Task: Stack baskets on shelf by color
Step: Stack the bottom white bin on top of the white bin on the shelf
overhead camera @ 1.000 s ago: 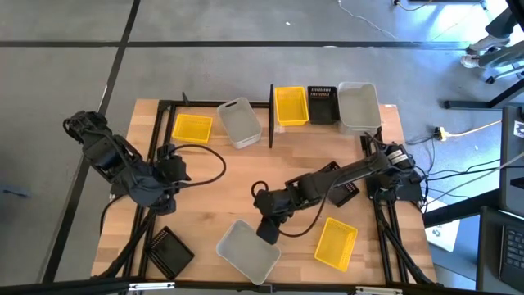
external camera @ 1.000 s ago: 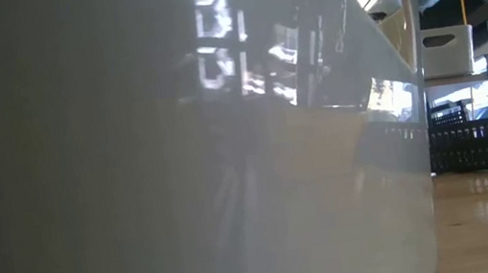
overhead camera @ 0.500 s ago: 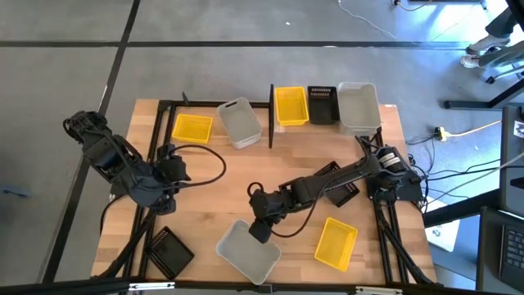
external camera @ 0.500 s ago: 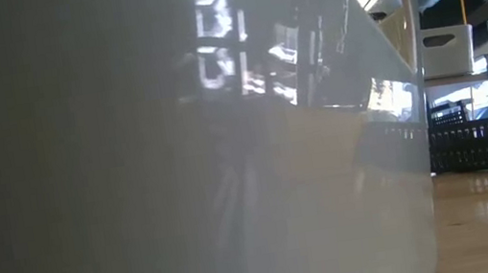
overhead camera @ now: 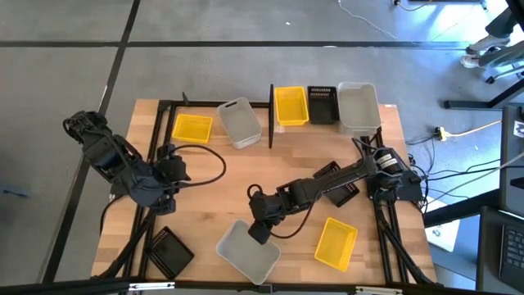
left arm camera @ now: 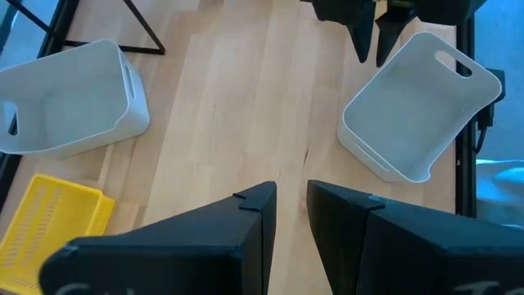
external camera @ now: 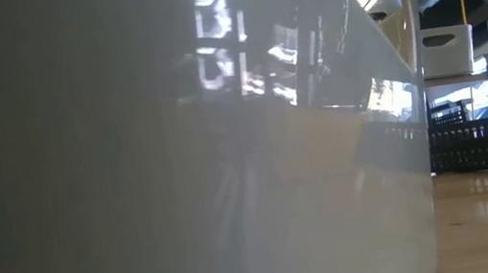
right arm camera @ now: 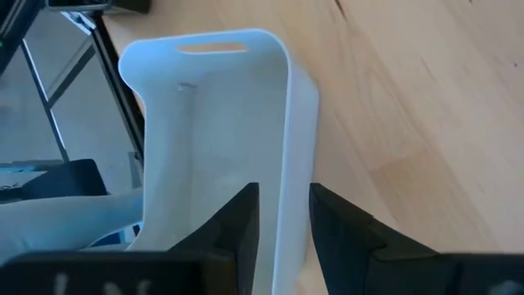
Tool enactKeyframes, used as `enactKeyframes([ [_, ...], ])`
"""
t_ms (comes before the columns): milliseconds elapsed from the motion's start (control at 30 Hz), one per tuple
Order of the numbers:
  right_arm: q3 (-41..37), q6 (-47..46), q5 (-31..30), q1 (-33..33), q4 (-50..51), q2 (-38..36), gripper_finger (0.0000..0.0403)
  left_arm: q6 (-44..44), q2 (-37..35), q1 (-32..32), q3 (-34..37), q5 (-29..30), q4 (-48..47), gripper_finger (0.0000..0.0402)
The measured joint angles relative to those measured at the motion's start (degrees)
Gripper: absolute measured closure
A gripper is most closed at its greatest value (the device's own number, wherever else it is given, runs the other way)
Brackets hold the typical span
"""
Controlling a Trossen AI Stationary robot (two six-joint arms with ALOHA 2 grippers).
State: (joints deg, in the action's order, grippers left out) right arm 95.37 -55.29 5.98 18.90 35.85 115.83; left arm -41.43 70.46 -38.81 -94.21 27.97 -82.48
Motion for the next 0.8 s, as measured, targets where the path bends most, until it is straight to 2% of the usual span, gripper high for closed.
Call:
enactKeyframes([
  [367,0.0,0.0,-0.1,0.0,-0.5,1.3,0.0297,0.0,0.0,0.0,0.0,0.0,0.0,0.0339],
  [567,0.0,0.1,3.2,0.0,-4.9,3.9,0.0297,0.0,0.0,0.0,0.0,0.0,0.0,0.0339],
  [800,0.0,0.3,1.7,0.0,-4.4,5.0,0.0297,0.0,0.0,0.0,0.0,0.0,-0.2,0.0339],
])
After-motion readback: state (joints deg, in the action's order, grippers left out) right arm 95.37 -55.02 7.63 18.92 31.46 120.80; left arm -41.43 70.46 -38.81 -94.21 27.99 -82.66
